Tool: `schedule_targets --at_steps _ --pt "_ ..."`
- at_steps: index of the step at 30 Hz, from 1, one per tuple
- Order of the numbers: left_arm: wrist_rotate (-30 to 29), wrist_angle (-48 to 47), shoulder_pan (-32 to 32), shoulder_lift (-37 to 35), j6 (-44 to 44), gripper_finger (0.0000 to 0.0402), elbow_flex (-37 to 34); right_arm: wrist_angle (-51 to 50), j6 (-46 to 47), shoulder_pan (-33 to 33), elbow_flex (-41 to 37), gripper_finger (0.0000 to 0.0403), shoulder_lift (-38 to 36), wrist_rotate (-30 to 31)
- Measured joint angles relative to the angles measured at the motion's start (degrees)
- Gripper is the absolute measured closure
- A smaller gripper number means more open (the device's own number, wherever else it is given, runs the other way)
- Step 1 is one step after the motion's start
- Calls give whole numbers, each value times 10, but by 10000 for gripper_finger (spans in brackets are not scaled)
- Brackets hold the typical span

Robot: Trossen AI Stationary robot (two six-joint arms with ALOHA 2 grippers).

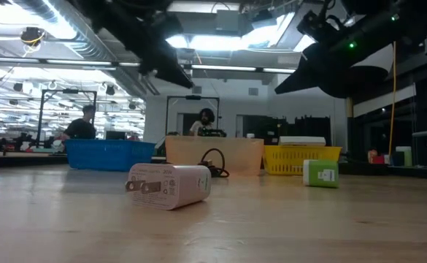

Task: Pick and place items into bin
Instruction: Put the green charger adapter into the blue bin

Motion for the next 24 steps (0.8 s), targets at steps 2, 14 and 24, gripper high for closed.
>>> schedule_targets --at_steps 2,14,24 --pt "27 2 0 -36 -31 348 -28 -5 0 1 0 397 0 0" --pt "29 146 -69 -196 -123 399 -200 -87 93 51 0 324 0 -16" --pt "-56 222 -145 -221 -215 394 -281 -108 160 92 0 242 0 -50"
